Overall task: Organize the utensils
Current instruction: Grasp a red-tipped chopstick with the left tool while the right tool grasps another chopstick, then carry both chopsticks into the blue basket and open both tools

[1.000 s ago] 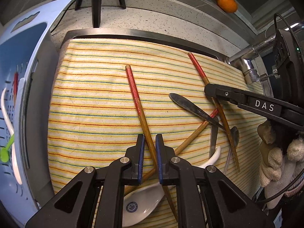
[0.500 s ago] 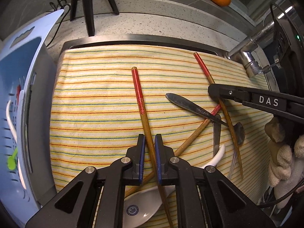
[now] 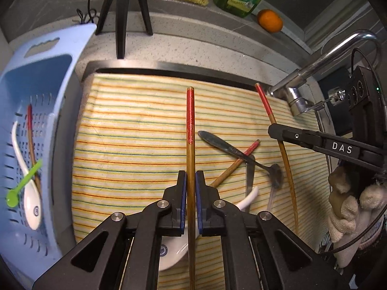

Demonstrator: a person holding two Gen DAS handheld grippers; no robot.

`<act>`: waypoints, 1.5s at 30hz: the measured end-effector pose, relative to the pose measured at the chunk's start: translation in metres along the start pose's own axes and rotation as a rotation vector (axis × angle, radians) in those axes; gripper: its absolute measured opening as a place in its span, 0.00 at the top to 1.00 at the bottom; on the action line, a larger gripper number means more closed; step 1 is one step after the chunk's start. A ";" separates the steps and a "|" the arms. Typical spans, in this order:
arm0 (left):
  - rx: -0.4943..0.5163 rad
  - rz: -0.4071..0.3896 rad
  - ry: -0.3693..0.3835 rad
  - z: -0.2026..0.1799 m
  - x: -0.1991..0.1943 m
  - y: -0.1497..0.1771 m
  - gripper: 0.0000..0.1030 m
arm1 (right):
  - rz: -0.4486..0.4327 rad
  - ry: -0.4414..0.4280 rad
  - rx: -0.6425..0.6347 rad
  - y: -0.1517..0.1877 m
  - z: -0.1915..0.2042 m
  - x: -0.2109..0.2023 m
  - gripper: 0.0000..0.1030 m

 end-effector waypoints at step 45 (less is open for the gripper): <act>-0.250 -0.044 -0.070 0.217 -0.041 0.004 0.94 | 0.032 -0.052 -0.169 0.026 0.281 0.138 0.94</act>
Point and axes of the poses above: each gripper's, at about its wrist camera, not at the fingertips, and x roughly the way its jaws point, z to its left, y to its underside, the point moved 3 cm from there along x, roughly the way its jaws point, and after that the axes turned 4 degrees about x, right-handed, at the moved point
